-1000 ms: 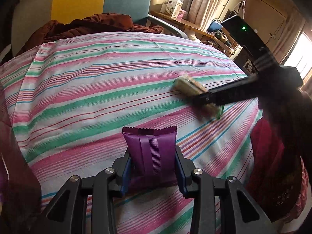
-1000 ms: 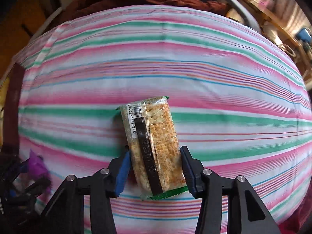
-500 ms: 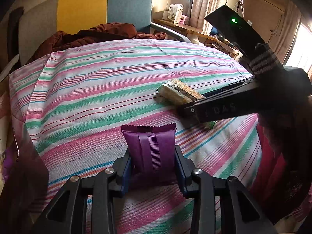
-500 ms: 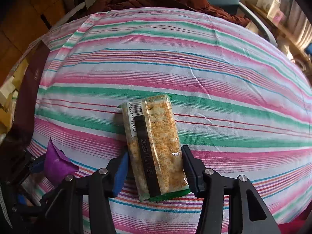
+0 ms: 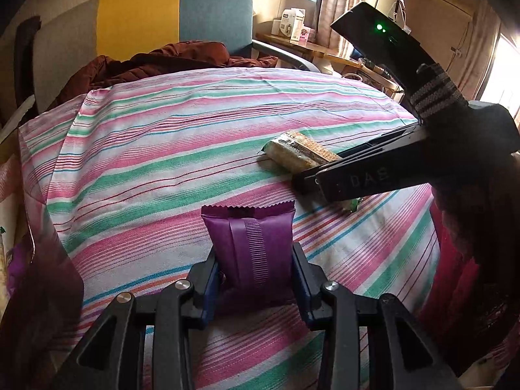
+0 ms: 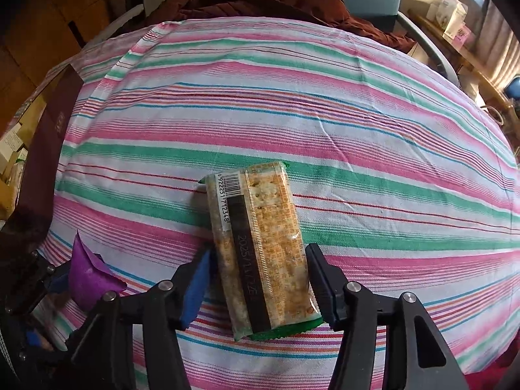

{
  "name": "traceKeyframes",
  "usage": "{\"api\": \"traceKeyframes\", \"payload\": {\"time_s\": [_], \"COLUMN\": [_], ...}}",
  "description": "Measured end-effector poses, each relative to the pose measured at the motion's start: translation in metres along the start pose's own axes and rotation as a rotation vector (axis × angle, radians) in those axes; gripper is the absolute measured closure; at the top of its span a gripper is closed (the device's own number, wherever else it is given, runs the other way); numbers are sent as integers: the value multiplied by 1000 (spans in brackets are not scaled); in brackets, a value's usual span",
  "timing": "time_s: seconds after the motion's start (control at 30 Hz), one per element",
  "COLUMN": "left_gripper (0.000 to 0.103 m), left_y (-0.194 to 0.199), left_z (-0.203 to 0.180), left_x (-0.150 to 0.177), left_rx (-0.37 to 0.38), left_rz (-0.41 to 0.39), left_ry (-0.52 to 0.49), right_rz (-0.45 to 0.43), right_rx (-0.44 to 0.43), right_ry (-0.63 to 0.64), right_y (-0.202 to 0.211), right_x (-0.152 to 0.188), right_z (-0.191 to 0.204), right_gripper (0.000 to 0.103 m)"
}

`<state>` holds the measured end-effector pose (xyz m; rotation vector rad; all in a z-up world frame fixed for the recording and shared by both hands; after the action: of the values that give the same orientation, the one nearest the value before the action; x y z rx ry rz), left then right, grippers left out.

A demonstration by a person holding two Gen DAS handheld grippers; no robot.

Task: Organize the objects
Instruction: 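Lift the cracker bar with the right tool while the left tool holds the packet, then carry the packet and cracker bar into the gold tray and open both tools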

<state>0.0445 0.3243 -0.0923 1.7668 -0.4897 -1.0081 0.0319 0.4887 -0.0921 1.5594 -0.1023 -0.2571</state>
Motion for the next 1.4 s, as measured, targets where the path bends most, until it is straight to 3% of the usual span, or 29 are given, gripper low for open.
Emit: {"api": "traceKeyframes", "payload": {"time_s": [0.47,0.63,0.87,1.17,1.4], "left_gripper": [63,64,64,64,64], "left_y": [0,4,18,82,126], "left_z": [0,-4,0,11,68], "left_x": [1,5,15,21,38], "left_rx": [-14,-50,-16,27,13], "left_rz": [-8,-4,13,-104,-173], "left_ry": [-13,-34,2,42,197], "right_rz": [-10,-25,-42,-107,-161], "right_rx": [9,18,14,-84,-165], "right_ry": [7,23,42,10,1], "right_y": [0,3,6,23,52], "right_x": [-8,-7,-10,-7,8], "right_z": [-1,3,13,1,21], "right_gripper": [48,54,55,55,55]}}
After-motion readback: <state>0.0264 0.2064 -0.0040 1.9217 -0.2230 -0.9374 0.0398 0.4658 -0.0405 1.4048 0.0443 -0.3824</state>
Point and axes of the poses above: each gripper's, at about its wrist camera, not at the fingertips, and y roughly against the way its jaws point, z to its left, x to its underside, the point moved 1 cm from there along -y, roughly the way its jaws point, and after that the axes turned 14 degrees about z, right-handed, at the moved point
